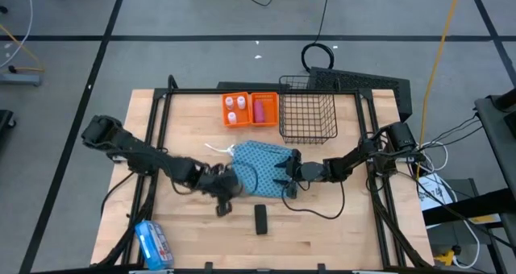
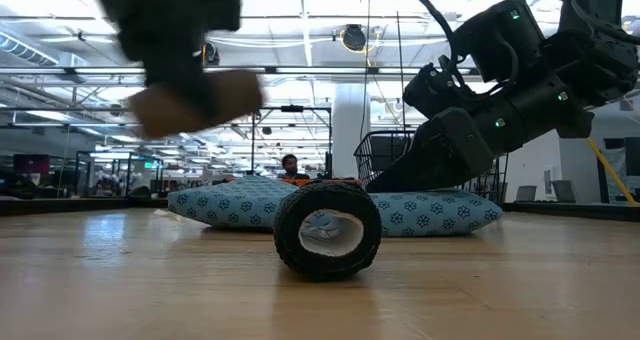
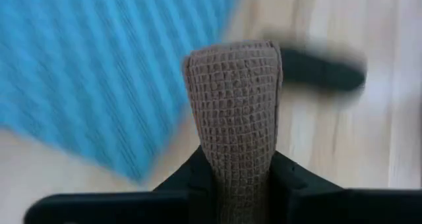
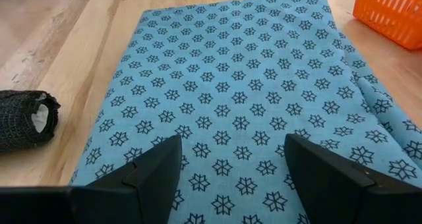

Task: Pick & Place Medicine items
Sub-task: Put the brown bandage into the right orange basket

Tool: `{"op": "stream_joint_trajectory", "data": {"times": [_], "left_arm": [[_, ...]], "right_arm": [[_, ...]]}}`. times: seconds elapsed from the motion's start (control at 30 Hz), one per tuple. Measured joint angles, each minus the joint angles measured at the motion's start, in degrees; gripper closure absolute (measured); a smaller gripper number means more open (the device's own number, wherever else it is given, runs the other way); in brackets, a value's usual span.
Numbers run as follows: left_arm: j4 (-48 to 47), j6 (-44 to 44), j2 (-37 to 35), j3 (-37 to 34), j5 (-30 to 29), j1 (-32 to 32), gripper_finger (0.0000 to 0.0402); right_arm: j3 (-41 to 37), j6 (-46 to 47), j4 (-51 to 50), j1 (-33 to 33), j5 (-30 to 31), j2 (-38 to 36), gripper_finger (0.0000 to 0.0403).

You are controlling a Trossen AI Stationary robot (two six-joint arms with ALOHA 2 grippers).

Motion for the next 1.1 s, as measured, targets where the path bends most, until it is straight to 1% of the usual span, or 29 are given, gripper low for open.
{"op": "stream_joint_trajectory", "data": {"times": [0.07, 0.17, 0.27, 0.37, 0.43, 0.57, 0.67, 0.83, 0.9, 1.0, 1.1], "left_arm": [[4.52, -0.84, -1.46, 0.00, -2.58, 2.41, 0.0317], [10.55, -0.97, -2.50, 0.09, -2.48, 6.19, 0.0307], [15.50, 3.01, -2.48, 0.09, -0.64, 9.43, 0.0313], [18.89, 6.48, -2.02, 0.11, -0.23, 12.34, 0.0323], [20.29, 6.54, -1.95, 0.07, -0.28, 14.57, 0.0326], [26.81, 4.29, -2.00, 0.13, -0.27, 19.23, 0.0322], [29.19, 3.99, -1.97, 0.13, 0.45, 23.47, 0.0319], [31.87, 0.04, -1.70, 0.13, 0.18, 31.17, 0.0318], [32.60, -0.28, -1.31, 0.13, 0.44, 33.88, 0.0322], [34.09, -1.11, -0.19, 0.53, 1.55, 37.28, 0.0329], [34.05, -1.96, 2.13, 2.42, 3.71, 39.68, 0.0330]], "right_arm": [[-0.01, 0.00, 0.00, 0.00, 0.00, 0.00, 0.0147], [-0.01, 0.01, 0.24, 0.00, 0.00, 0.00, 0.0147], [-0.01, 0.02, 0.73, 0.02, 0.00, 0.00, 0.0147], [-0.01, 0.02, 0.94, 0.03, 0.00, 0.00, 0.0147], [-0.01, 0.02, 1.26, 0.02, 0.03, 0.00, 0.0147], [-0.01, 0.02, 2.17, -0.03, 0.09, 0.00, 0.0147], [-0.03, -0.14, 2.62, -0.23, 0.09, 0.00, 0.0147], [-0.04, -0.17, 2.60, -0.39, 0.20, 0.00, 0.0147], [-0.04, -0.19, 2.58, -0.39, 0.20, 0.00, 0.0147], [-0.04, -0.20, 2.53, -0.39, 0.18, 0.00, 0.0147], [-0.04, -0.20, 2.51, -0.42, 0.20, 0.00, 0.0147]]}}
